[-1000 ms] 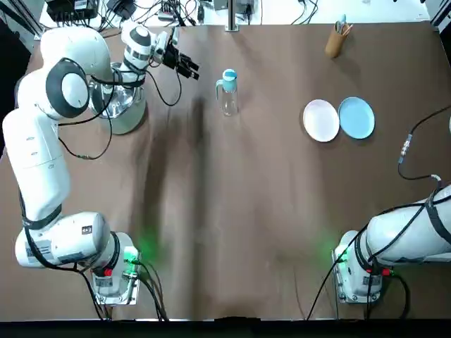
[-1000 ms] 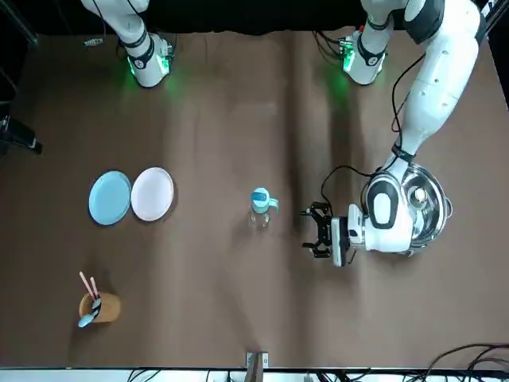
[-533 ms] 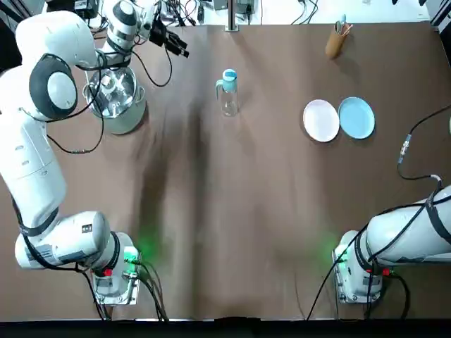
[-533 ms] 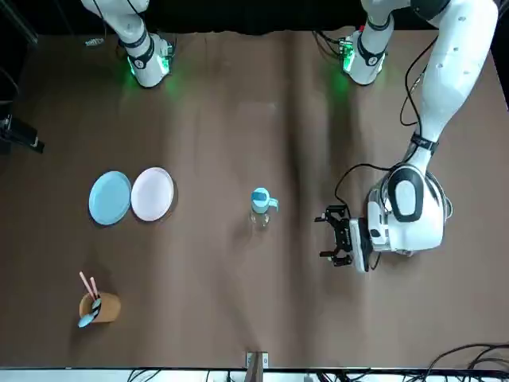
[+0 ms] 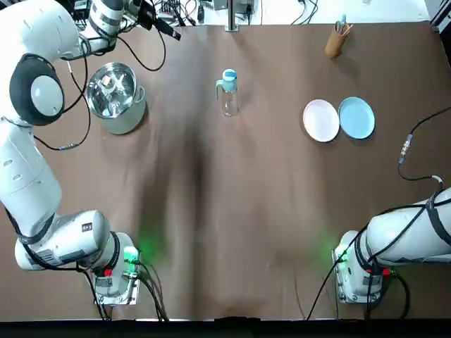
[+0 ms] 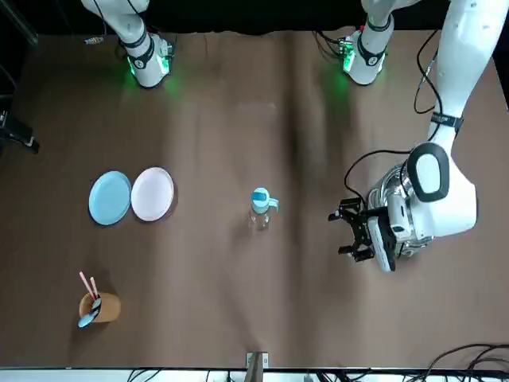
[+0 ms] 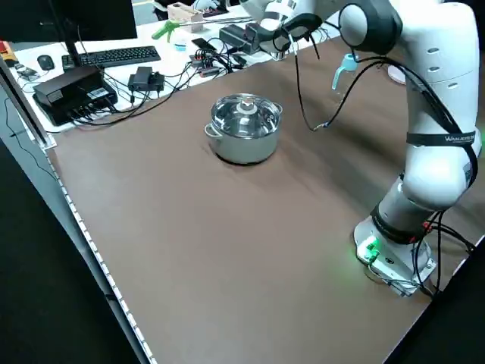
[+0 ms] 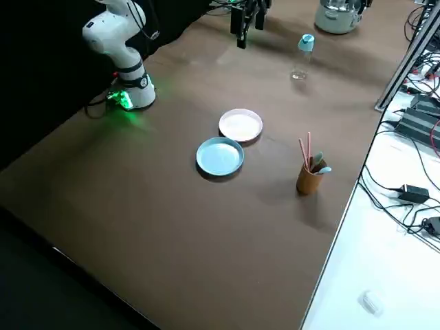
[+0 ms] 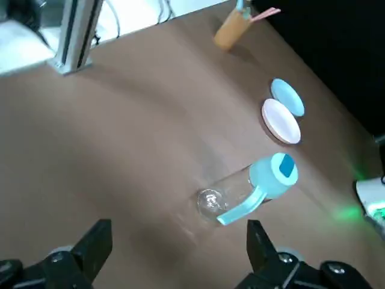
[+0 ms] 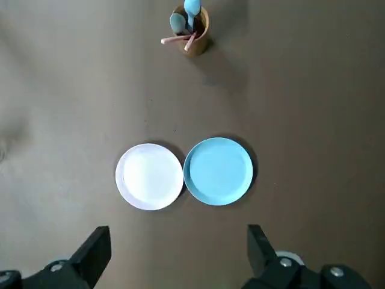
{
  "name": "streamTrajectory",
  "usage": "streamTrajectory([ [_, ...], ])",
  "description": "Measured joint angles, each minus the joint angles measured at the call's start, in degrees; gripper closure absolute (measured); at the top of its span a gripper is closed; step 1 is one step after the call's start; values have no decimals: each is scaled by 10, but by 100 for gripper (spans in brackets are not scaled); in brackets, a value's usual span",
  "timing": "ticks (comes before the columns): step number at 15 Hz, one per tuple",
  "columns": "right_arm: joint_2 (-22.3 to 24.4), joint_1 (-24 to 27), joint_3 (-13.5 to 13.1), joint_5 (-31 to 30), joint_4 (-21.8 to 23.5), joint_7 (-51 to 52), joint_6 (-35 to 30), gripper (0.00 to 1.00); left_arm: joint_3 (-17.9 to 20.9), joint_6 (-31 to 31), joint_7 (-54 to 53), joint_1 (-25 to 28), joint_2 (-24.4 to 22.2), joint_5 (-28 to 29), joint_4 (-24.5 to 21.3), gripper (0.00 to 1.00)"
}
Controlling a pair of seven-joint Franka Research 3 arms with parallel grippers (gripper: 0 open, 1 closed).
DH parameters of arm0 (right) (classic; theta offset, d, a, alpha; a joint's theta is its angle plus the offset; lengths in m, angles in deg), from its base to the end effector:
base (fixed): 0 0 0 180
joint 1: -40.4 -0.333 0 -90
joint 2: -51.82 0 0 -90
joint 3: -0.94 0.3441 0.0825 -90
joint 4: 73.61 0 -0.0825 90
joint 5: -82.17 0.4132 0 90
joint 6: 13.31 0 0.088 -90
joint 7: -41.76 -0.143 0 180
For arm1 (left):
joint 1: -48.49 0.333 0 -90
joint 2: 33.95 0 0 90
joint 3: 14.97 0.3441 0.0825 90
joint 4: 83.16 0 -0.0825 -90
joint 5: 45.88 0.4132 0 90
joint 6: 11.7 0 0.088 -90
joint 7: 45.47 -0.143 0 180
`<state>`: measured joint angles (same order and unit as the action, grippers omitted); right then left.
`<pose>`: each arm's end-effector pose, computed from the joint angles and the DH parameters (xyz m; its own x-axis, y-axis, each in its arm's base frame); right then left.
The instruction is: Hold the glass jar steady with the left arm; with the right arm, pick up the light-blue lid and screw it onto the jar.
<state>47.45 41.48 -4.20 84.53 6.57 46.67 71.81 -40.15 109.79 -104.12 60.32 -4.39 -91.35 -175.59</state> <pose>0.5987 -0.0567 0.6493 0.9997 -0.0191 0.0132 -0.0186 -0.9993 -0.0332 0.7134 -0.1815 0.3598 0.7142 -0.4324 0.5504 -0.6997 -0.4627 0.5444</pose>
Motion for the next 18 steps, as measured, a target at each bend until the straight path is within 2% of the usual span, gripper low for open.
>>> streamTrajectory([
  [3, 0, 0, 0, -1, 1, 0, 1, 0, 1, 0, 90, 0, -37, 56, -17, 1],
  [6, 0, 0, 0, -2, 3, 0, 5, 0, 3, -13, 148, 7, -67, 165, -26, 1],
  [12, 0, 0, 0, -2, 4, 0, 5, 0, 6, -118, 394, 30, -115, 365, -31, 1],
  [16, 0, 0, 0, -3, 5, 0, 5, 0, 7, -129, 438, 43, -137, 470, -32, 1],
  [18, 0, 0, 0, -3, 5, 0, 5, 0, 7, -136, 451, 47, -152, 495, -31, 1],
])
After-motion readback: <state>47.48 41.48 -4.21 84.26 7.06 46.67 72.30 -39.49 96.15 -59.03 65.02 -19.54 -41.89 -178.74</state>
